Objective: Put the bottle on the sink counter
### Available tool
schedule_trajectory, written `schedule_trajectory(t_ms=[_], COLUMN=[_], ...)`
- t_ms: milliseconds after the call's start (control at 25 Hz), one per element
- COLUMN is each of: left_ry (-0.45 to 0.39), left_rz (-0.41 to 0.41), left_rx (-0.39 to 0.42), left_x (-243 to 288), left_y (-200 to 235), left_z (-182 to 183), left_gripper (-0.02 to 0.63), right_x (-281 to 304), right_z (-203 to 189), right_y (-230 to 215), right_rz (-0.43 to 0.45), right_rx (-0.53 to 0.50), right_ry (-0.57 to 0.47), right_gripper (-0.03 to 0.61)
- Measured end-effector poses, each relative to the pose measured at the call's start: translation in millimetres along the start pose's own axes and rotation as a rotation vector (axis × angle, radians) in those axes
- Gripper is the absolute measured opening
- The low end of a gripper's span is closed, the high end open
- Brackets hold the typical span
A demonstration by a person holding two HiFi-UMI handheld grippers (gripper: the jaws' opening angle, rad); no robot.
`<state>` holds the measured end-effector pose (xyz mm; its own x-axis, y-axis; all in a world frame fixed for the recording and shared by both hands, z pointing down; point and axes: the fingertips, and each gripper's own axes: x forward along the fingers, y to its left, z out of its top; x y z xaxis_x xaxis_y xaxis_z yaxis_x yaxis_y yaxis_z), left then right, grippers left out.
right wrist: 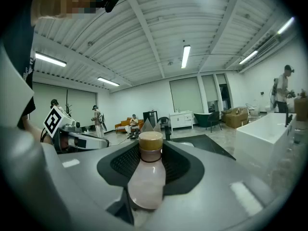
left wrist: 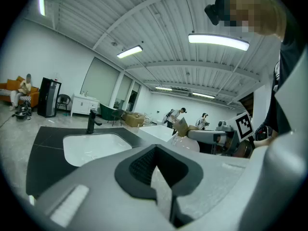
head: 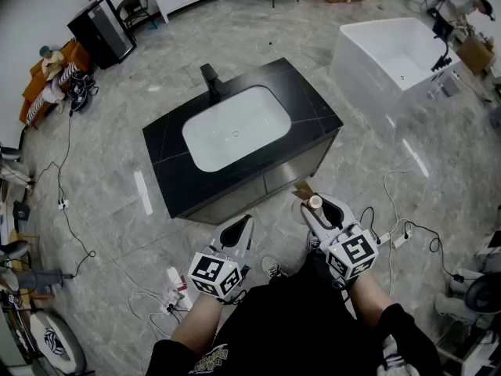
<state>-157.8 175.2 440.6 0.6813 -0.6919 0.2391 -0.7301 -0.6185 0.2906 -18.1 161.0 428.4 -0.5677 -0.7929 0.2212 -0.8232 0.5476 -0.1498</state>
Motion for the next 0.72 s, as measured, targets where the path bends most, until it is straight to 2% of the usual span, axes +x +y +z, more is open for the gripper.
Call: schedule_trajectory(t_ms=[720], left_ry=[0.01], left_rz=[-0.002], left_rx=[-0.002], left_x=[8.9], left_y=[-4.6], left_z=[-3.1], left_gripper=[0.0], right_x=[0.5], right_z=[3.9], right_y=[-7.4], right_rz=[0.021], right_rx=[0.005], right_ry=[-0.021], right_gripper=[0.169])
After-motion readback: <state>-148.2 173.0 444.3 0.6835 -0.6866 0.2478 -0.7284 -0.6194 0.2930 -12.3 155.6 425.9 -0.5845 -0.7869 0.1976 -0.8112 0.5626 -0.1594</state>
